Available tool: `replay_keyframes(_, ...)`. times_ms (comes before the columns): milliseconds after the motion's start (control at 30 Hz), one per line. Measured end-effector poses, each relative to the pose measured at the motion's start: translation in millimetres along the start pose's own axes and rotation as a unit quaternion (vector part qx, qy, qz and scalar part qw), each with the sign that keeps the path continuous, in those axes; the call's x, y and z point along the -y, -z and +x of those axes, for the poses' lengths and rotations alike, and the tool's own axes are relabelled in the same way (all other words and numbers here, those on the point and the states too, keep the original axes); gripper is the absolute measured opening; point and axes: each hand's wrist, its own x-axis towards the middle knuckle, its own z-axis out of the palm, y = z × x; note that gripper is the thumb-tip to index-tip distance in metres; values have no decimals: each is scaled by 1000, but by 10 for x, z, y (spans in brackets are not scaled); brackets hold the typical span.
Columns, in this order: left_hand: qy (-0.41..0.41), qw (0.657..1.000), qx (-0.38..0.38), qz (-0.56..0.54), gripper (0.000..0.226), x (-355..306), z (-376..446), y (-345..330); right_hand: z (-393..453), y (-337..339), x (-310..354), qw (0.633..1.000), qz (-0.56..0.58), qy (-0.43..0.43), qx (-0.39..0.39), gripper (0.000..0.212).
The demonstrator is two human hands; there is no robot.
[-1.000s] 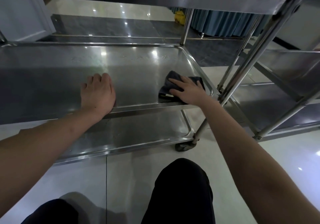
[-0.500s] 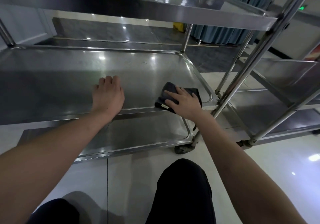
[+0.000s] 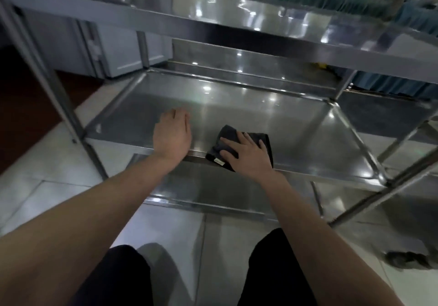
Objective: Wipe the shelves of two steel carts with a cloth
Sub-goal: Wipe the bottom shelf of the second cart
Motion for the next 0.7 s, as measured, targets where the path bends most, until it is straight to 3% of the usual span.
replay_keyframes(433, 190, 978, -79, 42, 23, 1431, -572, 868, 893, -499, 1883, 987, -21, 152, 42, 57)
replay_keyframes(700, 284, 956, -61, 53, 25, 1850, -1062, 1151, 1194, -707, 2711, 965, -36, 255, 56, 64)
